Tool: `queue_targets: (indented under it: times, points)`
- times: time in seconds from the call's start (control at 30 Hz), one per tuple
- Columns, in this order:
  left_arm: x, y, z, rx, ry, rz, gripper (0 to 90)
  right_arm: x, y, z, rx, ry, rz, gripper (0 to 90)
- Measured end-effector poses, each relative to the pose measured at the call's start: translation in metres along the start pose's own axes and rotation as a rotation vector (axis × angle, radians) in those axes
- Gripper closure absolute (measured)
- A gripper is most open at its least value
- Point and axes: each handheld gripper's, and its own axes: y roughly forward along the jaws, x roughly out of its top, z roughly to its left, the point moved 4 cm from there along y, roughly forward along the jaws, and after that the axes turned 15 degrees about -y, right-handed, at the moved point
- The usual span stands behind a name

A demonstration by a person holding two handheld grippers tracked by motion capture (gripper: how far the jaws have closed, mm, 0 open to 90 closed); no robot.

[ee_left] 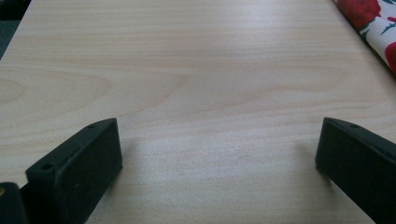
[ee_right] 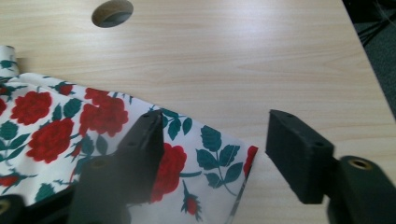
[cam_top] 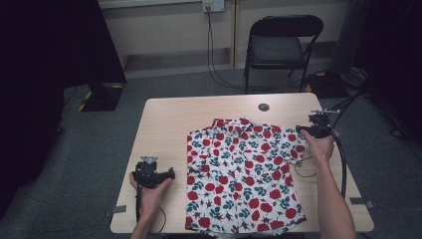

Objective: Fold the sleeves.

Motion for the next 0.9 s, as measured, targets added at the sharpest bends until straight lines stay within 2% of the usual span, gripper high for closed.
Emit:
queue_targets:
  times: [0.27, 0.47, 0.53, 0.63, 0.77, 0.9]
  points:
    - [0.000, 0.000, 0.000, 0.000, 0.000, 0.000, 0.0, -0.008, 0.021, -0.005, -0.010, 0.032, 0.060, 45.2]
    - [0.000, 0.000, 0.000, 0.000, 0.000, 0.000, 0.0, -0.016, 0.027, -0.008, -0.007, 0.053, 0.082, 49.0]
    - [0.000, 0.000, 0.000, 0.000, 0.000, 0.000, 0.0, -0.017, 0.027, -0.008, -0.007, 0.051, 0.075, 50.5]
    - [0.000, 0.000, 0.000, 0.000, 0.000, 0.000, 0.0, -0.017, 0.027, -0.007, -0.014, 0.028, 0.081, 57.8]
    - [0.000, 0.000, 0.000, 0.000, 0.000, 0.000, 0.0, -0.018, 0.026, -0.009, -0.038, 0.035, 0.087, 69.3]
    - [0.000, 0.000, 0.000, 0.000, 0.000, 0.000, 0.0, -0.019, 0.026, -0.009, -0.031, 0.031, 0.079, 79.3]
